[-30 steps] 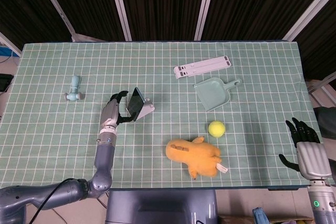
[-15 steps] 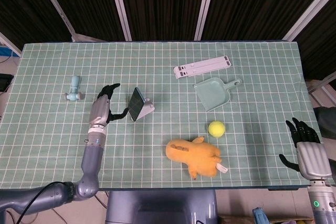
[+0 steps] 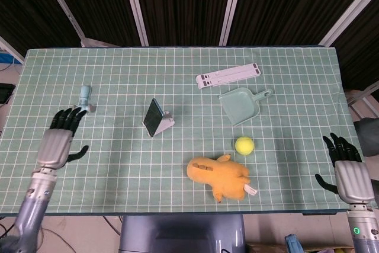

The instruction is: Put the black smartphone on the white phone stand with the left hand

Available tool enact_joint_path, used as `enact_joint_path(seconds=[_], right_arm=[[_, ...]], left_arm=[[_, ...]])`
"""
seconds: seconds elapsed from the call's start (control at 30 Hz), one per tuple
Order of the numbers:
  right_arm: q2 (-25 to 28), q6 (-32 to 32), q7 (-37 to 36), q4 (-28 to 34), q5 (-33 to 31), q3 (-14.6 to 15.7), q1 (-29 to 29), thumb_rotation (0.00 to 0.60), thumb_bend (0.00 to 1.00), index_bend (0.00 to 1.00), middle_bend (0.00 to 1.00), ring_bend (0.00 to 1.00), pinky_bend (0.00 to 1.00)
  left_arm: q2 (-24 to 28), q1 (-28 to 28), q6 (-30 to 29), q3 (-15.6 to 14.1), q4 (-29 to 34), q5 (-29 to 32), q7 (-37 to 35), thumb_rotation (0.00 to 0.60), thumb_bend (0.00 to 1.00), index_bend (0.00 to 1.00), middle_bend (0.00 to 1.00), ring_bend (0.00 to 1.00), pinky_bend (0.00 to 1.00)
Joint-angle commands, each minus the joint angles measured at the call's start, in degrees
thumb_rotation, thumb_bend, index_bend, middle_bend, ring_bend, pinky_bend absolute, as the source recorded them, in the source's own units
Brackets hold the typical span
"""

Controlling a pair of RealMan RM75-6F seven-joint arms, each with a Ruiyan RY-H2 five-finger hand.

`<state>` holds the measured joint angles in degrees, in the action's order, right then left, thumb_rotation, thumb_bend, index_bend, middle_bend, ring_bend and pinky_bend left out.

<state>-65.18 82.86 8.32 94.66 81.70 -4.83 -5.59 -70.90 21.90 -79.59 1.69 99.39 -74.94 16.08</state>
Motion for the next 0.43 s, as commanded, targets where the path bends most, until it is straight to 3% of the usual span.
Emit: enact_joint_path(seconds=[0.03, 0.2, 0.3, 0.43], right_arm=[[0.0, 0.0, 0.0, 0.0, 0.0, 0.0, 0.0, 0.6, 0.3, 0.01, 0.0, 0.0, 0.13], [0.0, 0.1, 0.1, 0.0, 0.0, 0.0, 0.0, 0.6, 0.3, 0.01, 0.0, 0.0, 0.13], [0.0, 0.1, 0.2, 0.1, 0.1, 0.0, 0.0, 0.6, 0.3, 0.01, 0.0, 0.0, 0.13], [0.0, 0.1, 0.0, 0.1, 0.2, 0.1, 0.1, 0.6, 0.3, 0.01, 0.0, 0.0, 0.13]], left_arm=[[5.2, -5.9, -5.0, -5.7, 1.3, -5.0, -0.8, 0.6, 0.17, 0.02, 0.01, 0.0, 0.02], [6.2, -11.5, -10.8, -9.5, -2.7, -10.6, -3.3, 0.6, 0.16, 0.0, 0.0, 0.0, 0.0], [5.3, -13.4, -13.3, -9.6, -6.0, -12.8, -5.2, 0.6, 0.16, 0.0, 0.0, 0.0, 0.0], [4.6, -13.7, -12.5, -8.9, -6.9, -12.8, -6.7, 0.6, 0.16, 0.0, 0.0, 0.0, 0.0]])
